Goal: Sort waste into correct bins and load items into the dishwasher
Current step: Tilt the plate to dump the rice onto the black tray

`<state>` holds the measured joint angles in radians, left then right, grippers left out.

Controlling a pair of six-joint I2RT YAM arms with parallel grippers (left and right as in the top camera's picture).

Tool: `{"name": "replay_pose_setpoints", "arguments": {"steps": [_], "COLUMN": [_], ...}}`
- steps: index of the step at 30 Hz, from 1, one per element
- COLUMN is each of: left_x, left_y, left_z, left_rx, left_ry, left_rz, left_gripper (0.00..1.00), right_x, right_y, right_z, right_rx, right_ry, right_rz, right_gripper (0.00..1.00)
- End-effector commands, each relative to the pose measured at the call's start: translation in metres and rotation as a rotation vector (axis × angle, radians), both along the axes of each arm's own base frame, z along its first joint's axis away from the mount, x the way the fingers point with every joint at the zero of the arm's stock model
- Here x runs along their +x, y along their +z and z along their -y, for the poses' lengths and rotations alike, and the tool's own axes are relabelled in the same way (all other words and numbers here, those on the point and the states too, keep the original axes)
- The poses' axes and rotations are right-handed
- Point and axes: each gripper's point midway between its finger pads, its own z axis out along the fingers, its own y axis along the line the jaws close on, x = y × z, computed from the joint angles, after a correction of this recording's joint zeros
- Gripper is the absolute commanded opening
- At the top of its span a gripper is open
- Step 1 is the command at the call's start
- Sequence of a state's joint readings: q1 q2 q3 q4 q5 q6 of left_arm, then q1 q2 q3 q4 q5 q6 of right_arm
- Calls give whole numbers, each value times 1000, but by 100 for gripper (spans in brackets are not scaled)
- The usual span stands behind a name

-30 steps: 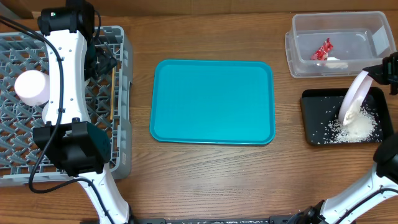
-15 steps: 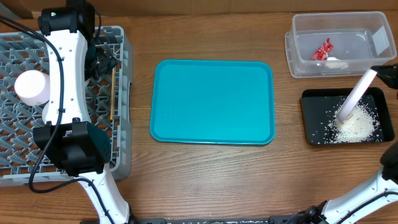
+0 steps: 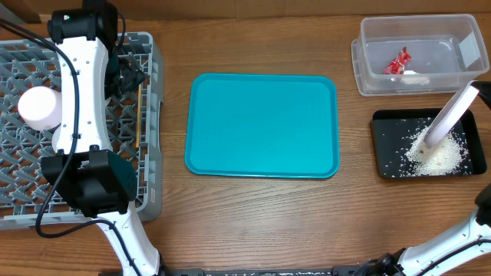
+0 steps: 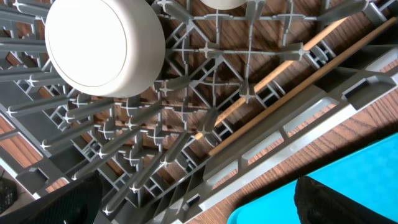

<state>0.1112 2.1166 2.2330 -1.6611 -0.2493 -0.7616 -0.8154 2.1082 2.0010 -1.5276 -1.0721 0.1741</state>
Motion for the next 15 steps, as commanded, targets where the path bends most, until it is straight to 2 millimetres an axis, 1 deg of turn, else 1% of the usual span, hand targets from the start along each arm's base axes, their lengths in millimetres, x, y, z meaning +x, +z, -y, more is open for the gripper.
{"name": "replay_pose_setpoints", "arguments": {"steps": [1, 3, 6, 7, 9, 10, 12, 15], "left_x": [0, 0, 0, 0, 0, 0, 0, 0], "left_y": [20, 20, 20, 20, 20, 20, 20, 20], "left_z": [2, 2, 2, 2, 2, 2, 2, 2], "left_rx": [6, 6, 6, 6, 6, 6, 6, 6], "left_ry": [15, 15, 15, 15, 15, 15, 15, 15], "left_rz": [65, 65, 65, 65, 65, 65, 65, 65], "left_gripper": [100, 100, 100, 100, 100, 100, 100, 100], "right_x": [-1, -1, -4, -3, -3, -6, -7, -10], "right_y": [33, 31, 34, 35, 28, 28, 37, 37], "right_z": [-9, -7, -10, -7, 0, -1, -2, -2], "right_rx": [-54, -77, -44, -65, -112, -90, -90, -74], "right_ry": [41, 47, 43, 48, 42, 39, 58, 51], "right_rz": [128, 134, 129, 151, 136, 128, 202, 187], "right_gripper": [4, 4, 4, 4, 4, 4, 4, 4]}}
